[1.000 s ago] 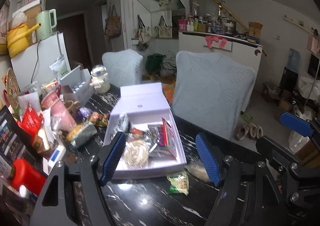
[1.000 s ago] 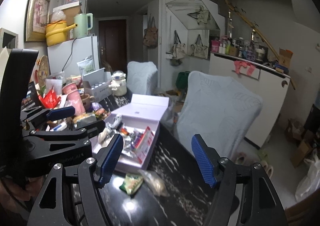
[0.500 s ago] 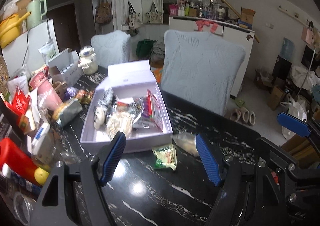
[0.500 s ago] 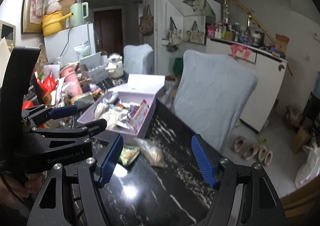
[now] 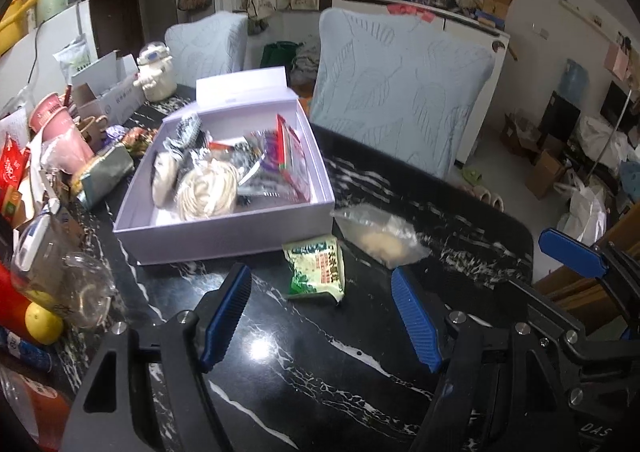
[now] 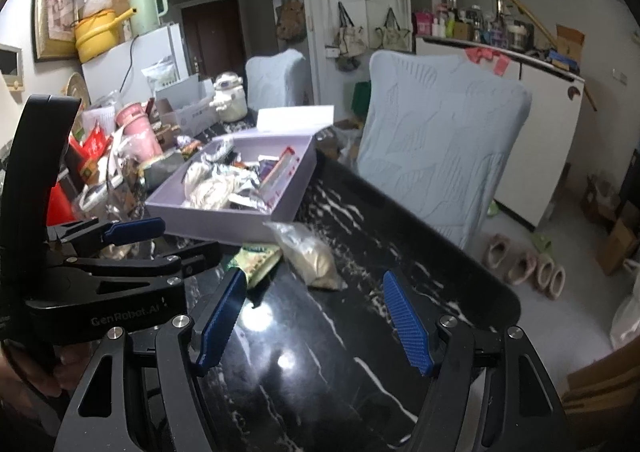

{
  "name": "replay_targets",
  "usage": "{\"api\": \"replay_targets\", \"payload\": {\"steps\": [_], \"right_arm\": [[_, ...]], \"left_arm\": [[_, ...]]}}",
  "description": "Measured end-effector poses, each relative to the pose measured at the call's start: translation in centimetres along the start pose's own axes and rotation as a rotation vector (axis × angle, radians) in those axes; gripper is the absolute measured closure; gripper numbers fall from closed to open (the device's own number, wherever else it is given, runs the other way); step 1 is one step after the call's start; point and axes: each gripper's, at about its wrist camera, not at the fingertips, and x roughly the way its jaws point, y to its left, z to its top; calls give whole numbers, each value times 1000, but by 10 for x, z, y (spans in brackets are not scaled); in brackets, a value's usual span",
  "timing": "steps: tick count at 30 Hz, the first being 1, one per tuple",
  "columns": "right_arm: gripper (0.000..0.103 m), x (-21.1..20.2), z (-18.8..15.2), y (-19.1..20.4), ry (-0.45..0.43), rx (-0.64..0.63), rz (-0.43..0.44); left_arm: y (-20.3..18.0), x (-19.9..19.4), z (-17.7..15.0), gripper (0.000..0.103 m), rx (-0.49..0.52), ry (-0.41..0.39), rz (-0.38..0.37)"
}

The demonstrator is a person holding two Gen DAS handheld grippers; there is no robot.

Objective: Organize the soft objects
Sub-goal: 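Move both tools back from the box toward the green packet and zip bag, then grasp the green snack packet with the left tool while the right tool grasps the clear zip bag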

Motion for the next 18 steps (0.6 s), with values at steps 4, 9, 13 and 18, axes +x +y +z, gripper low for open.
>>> {"api": "replay_targets", "payload": {"steps": [4,9,13,18], "right_arm": [[32,20,-4,-6,36,5,10],[32,48,-8,-13,84,0,29],[32,66,-8,-18,114,3,46],[32,89,-3,-23,152,9,105]], "left_arm": [[1,21,-2,31,10,33,3],[6,47,-1,31,3,77,4],[10,65,-1,31,4,110,-5],[18,77,0,31,-8,135,-13]]}}
